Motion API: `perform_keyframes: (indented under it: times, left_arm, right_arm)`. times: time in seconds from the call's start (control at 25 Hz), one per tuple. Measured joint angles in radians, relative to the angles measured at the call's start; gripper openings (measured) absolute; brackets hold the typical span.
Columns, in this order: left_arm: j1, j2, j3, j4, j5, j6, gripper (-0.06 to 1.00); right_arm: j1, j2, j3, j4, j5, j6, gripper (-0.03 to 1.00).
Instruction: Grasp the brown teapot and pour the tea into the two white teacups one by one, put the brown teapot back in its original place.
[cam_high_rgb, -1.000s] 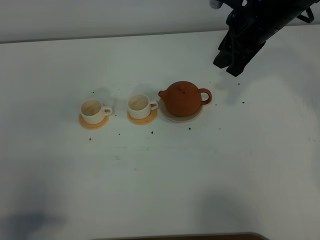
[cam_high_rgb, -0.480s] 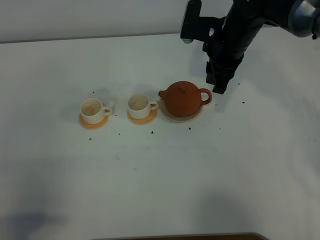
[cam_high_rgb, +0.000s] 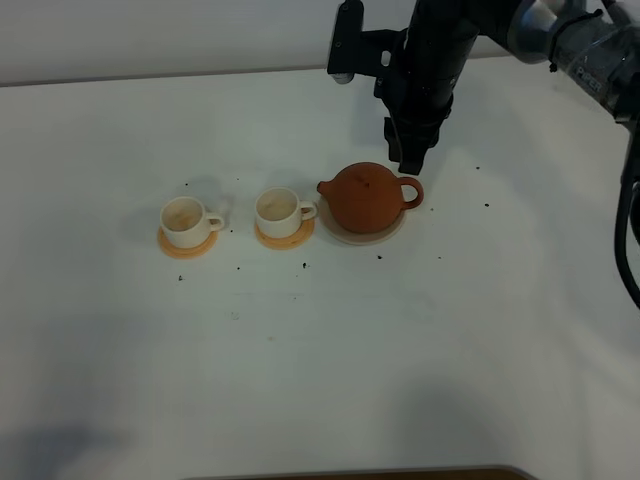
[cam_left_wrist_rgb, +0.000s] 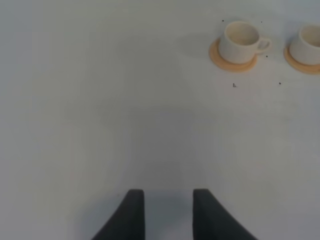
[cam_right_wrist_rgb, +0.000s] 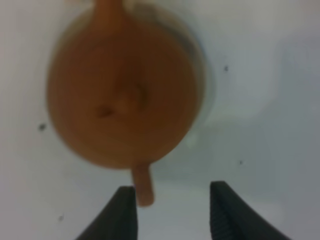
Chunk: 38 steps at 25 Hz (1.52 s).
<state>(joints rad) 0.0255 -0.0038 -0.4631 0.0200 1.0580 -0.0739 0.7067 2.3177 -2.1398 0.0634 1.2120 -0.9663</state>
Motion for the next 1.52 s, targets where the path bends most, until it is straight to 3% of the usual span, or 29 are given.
perform_keyframes:
  times: [0.48,0.72,1.52]
  left_arm:
    - [0.0,0.0,0.0,0.0,0.0,0.0,0.28]
    - [0.0,0.0,0.0,0.0,0.0,0.0,0.28]
    - [0.0,0.0,0.0,0.0,0.0,0.0,0.28]
  right_arm:
    - [0.019,0.047,-0.014,-0.054,0.003,0.003,0.38]
    - [0.019,0.046,0.052,-0.063,0.003,0.016,0.38]
    - [0.039,0.027,0.067,-0.161,0.004,-0.05,0.38]
